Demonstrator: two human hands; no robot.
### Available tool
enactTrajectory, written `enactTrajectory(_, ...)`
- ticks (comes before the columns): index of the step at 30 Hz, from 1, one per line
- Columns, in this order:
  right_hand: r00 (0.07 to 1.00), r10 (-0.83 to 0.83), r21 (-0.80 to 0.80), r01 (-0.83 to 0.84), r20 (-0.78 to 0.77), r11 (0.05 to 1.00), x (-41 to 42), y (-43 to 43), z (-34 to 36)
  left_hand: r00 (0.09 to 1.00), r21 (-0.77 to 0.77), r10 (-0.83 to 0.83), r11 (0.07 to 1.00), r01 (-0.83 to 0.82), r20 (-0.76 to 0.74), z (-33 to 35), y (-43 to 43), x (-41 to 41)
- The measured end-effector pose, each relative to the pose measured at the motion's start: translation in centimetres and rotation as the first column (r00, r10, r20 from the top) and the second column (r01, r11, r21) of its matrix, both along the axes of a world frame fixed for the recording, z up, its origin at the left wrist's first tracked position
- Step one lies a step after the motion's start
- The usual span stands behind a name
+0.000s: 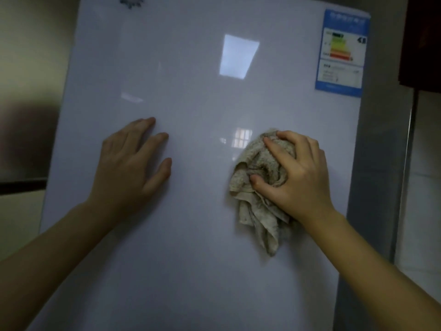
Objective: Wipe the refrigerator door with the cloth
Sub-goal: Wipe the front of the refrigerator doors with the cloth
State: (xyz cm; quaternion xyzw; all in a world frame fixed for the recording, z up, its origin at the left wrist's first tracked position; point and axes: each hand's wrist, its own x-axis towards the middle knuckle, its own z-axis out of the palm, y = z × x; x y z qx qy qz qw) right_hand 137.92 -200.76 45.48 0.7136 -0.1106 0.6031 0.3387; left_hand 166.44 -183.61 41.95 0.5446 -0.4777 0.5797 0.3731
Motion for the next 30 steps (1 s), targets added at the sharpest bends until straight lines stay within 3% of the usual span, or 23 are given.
enactTrajectory(11, 0.995, 0.099, 0.037, -0.099, 0.013, 0.994, 2.7, 1.5, 18.8, 0.999, 0.03, 0.003, 1.0, -0.001, -0.053, 14.9, 0.2, -0.6)
enactTrajectory(18, 0.979, 0.126, -0.005, -0.128, -0.159, 0.992, 4.0, 2.2, 20.3, 0.994, 0.022, 0.082, 0.996, -0.081, -0.069, 15.9, 1.5, 1.0)
enactTrajectory(25, 0.979, 0.106, -0.131, -0.129, -0.172, 0.983, 5.6, 3.0, 21.3, 0.995, 0.049, 0.071, 0.996, -0.068, -0.067, 14.7, 3.0, 3.1)
enactTrajectory(30, 0.975, 0.062, -0.118, -0.088, -0.212, 0.989, 8.2, 4.9, 21.2, 0.995, 0.039, 0.076, 0.997, -0.074, -0.07, 13.5, 4.0, 4.5)
